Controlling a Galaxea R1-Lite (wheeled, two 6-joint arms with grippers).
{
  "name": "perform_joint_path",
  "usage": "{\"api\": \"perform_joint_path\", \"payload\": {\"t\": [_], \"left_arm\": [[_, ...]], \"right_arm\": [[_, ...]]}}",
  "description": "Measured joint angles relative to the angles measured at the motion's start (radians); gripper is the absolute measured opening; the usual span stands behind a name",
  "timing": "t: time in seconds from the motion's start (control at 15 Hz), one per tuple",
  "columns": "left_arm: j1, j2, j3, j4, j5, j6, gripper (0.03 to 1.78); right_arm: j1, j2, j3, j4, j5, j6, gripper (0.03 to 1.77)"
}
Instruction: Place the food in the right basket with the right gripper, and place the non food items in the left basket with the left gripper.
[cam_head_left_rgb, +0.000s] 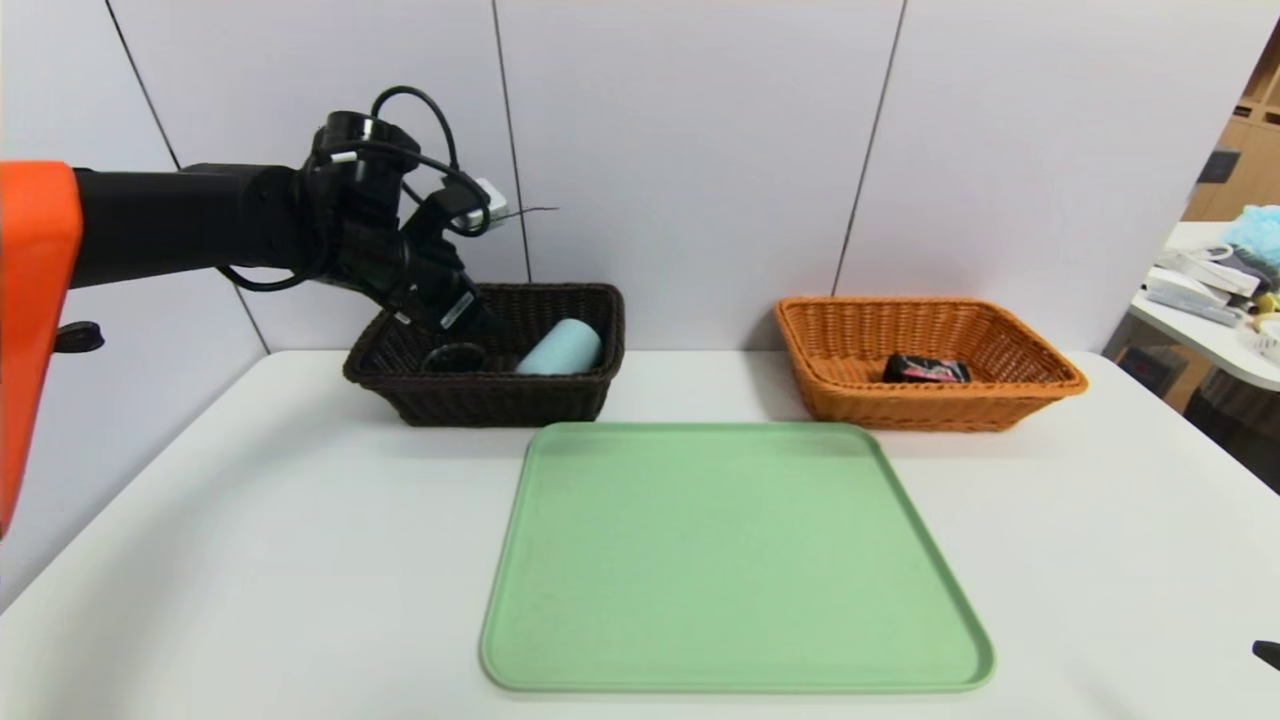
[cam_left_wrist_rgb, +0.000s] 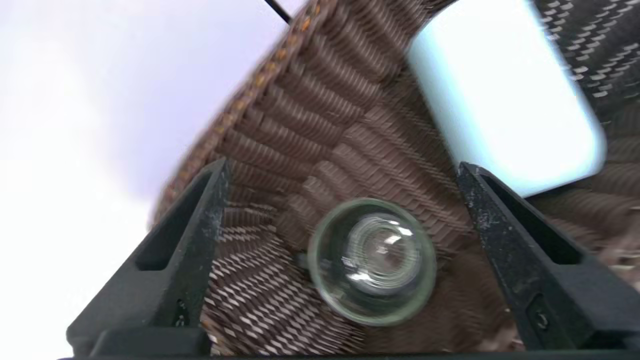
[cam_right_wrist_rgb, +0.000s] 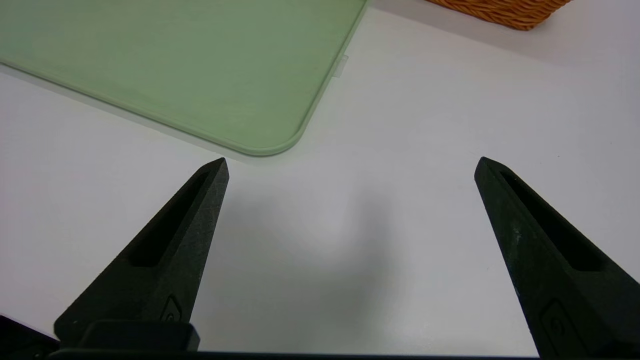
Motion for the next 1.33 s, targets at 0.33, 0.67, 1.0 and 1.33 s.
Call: {"api": "perform_joint_path", "payload": {"t": [0.33, 0.67, 1.0, 1.33], "left_arm": [[-0.021, -0.099, 0.173, -0.071, 0.003, -0.062, 1.65], [-0.039, -0.23, 0.519, -0.291, 0.03, -0.141, 1.67], [-0.049, -0.414, 0.885, -0.506, 0.076, -0.265, 1.69], [-0.052, -0.591, 1.128, -0.595, 0.094, -0.363, 1.69]], "right_arm": [[0.0, 0.006, -0.002, -0.001, 0.0, 0.001, 1.7], [0.001, 0.034, -0.014, -0.011, 0.0, 0.002, 1.7], [0.001, 0.078, -0.025, -0.016, -0.001, 0.006, 1.7], [0.001, 0.105, -0.03, -0.016, -0.001, 0.006, 1.7]]}}
